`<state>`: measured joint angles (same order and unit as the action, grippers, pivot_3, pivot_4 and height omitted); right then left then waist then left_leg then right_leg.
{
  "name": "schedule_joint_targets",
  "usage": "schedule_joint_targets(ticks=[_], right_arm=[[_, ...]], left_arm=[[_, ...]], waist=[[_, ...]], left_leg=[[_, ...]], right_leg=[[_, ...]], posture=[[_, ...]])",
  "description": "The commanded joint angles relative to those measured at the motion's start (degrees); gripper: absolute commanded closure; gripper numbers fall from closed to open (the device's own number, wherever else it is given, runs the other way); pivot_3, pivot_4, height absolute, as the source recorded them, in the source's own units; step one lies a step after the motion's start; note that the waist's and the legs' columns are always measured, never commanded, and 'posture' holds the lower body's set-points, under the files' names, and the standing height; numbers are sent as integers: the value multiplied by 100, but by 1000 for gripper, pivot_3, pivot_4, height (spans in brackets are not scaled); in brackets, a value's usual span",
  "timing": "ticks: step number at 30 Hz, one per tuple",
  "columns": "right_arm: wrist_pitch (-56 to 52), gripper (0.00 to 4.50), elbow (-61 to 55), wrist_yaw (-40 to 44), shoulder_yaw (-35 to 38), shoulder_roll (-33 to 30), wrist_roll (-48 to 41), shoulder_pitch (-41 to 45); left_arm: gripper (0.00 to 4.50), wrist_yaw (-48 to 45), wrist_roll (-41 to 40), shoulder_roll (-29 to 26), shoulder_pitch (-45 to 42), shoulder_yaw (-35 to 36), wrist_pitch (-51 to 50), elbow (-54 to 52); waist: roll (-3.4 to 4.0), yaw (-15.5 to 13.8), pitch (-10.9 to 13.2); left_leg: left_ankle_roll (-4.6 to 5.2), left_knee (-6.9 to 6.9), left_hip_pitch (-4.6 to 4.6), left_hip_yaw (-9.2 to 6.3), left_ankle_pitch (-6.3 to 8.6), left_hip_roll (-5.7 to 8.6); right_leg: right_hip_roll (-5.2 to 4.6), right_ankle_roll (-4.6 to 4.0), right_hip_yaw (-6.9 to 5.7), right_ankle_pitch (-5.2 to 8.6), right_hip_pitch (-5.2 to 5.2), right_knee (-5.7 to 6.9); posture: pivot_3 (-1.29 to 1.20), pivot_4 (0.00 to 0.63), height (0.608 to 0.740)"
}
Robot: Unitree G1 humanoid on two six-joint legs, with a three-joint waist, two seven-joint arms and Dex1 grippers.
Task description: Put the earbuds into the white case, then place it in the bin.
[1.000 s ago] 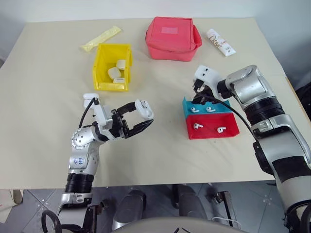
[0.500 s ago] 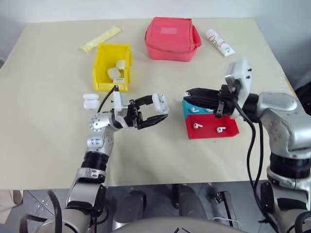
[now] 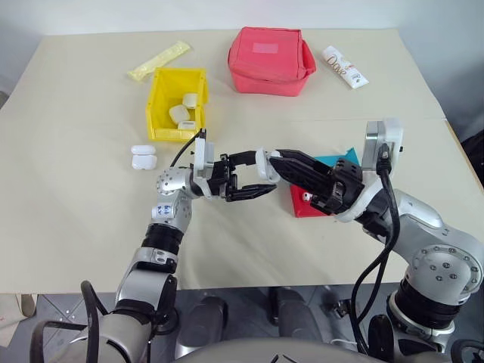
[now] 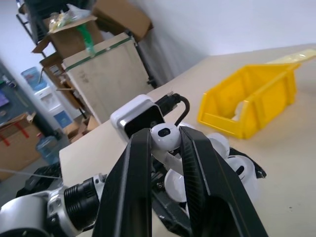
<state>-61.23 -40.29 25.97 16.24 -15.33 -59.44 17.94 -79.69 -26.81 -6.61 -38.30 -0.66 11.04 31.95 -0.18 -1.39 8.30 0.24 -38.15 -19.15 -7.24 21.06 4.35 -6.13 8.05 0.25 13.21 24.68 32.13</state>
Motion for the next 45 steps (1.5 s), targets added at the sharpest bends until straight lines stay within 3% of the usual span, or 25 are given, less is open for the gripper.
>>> schedule_joint_targets(ticks=[1, 26, 45], right_arm=[[266, 4032, -37, -96, -178, -108, -123, -145], [1239, 4032, 771, -11, -715, -800, 49, -938], [1091, 4032, 1455, -305, -633, -1117, -271, -985]], left_arm=[[1716, -31, -125, 58, -141, -8, -101, -350], [1716, 114, -343, 181, 7, 142, -419, -962], [1716, 224, -350, 297, 18, 209, -39, -963]], waist=[[0, -2, 0], [0, -7, 0], [-1, -17, 0]], left_leg=[[0, 0, 0, 0, 0, 0], [3, 0, 2, 1, 0, 1], [4, 0, 2, 0, 1, 0]], right_leg=[[0, 0, 0, 0, -1, 0], [0, 0, 1, 0, -4, -3], [-1, 0, 0, 0, -6, -5]], posture=[[0, 150, 740], [0, 150, 740], [0, 150, 740]])
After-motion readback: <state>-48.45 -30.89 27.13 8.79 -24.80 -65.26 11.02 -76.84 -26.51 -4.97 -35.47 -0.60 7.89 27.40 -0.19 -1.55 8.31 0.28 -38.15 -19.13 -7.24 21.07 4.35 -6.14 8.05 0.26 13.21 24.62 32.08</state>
